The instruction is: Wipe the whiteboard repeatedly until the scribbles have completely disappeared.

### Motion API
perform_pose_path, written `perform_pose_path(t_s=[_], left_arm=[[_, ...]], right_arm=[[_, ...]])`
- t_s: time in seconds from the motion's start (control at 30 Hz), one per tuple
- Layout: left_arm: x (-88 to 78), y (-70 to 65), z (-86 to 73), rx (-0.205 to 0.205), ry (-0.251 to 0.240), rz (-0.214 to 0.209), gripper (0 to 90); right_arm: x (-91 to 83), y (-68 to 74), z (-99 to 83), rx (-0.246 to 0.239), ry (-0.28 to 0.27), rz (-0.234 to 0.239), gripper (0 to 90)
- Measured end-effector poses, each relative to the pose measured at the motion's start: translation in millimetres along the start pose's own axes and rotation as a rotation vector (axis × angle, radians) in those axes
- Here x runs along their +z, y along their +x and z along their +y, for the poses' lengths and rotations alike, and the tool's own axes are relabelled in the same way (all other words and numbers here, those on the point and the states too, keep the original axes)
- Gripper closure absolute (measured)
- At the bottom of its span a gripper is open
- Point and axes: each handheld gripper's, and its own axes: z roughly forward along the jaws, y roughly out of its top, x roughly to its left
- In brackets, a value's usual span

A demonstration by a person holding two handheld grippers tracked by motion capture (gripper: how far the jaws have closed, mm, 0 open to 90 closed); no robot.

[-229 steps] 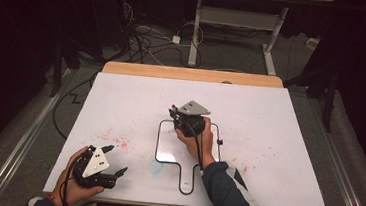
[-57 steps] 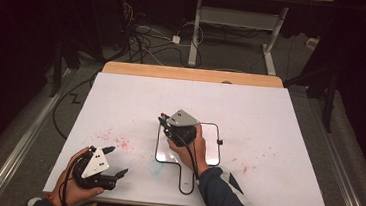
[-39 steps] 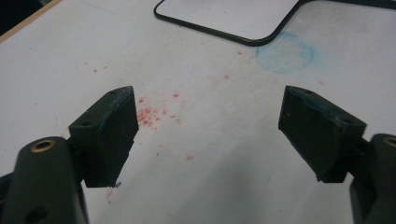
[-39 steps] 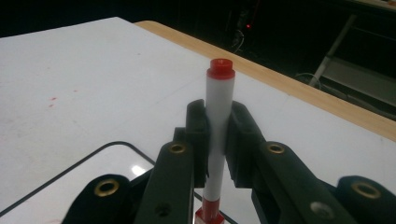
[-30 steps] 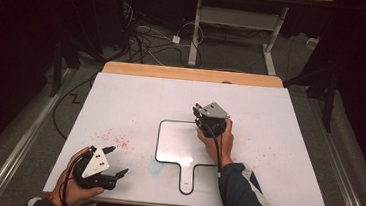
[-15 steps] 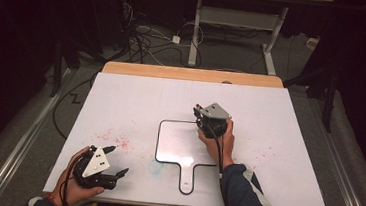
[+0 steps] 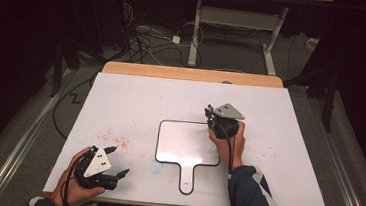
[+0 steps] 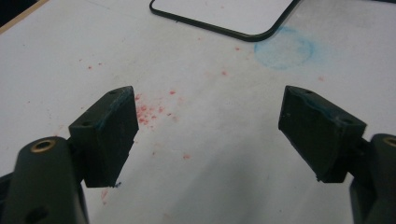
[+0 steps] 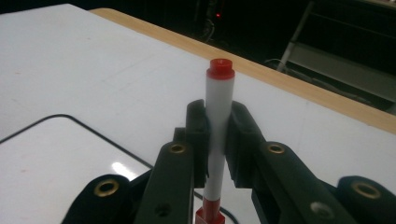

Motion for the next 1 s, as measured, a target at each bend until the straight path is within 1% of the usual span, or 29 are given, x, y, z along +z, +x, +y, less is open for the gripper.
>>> perform_pose_path(t_s=[0.07, 0.13, 0.17, 0.23, 0.3, 0.33, 0.47, 0.6, 0.7, 0.87, 0.97, 1.0], left_arm=[[0.5, -0.3, 0.3, 0.002, 0.001, 0.000, 19.0], [0.7, -0.4, 0.3, 0.002, 0.001, -0.002, 19.0], [0.8, -0.3, 0.1, 0.002, 0.002, -0.002, 19.0], [0.6, -0.1, -0.1, 0.003, 0.003, -0.002, 19.0], [0.4, 0.2, -0.3, 0.002, 0.001, -0.003, 19.0], [0.5, 0.4, -0.4, 0.000, 0.002, -0.003, 19.0], [0.3, -0.3, -0.1, 0.003, 0.001, -0.006, 19.0], [0.8, -0.5, -0.1, 0.003, 0.004, -0.009, 19.0], [0.1, -1.2, 0.4, 0.006, 0.000, -0.009, 19.0], [0.1, -0.3, -0.2, 0.005, 0.003, -0.010, 19.0], [-0.1, -0.7, 0.1, 0.006, 0.000, -0.009, 19.0], [-0.2, -0.9, 0.3, 0.007, -0.001, -0.009, 19.0]], right_arm=[[-0.8, 3.6, 0.5, -0.015, 0.001, 0.009, 81.3], [-1.5, 4.1, 0.6, -0.030, 0.005, 0.003, 81.4], [-1.6, 2.8, 0.2, -0.044, 0.008, -0.013, 81.4], [-1.7, -0.6, -0.8, -0.082, 0.018, -0.061, 81.4], [-2.9, -3.1, -1.8, -0.068, 0.016, -0.061, 81.3], [-3.4, -2.4, -1.9, -0.070, 0.017, -0.060, 81.3], [-8.3, -0.3, -2.8, -0.075, 0.016, -0.028, 81.4], [-15.0, -5.8, -4.0, -0.046, 0.025, -0.001, 81.4], [-17.8, -8.6, -5.9, -0.027, 0.021, 0.005, 81.4], [-22.2, -8.9, -7.0, -0.011, 0.027, 0.024, 81.3], [-20.3, -9.1, -7.0, -0.015, 0.020, 0.014, 81.3], [-18.1, -9.6, -7.2, -0.022, 0.015, -0.002, 81.3]])
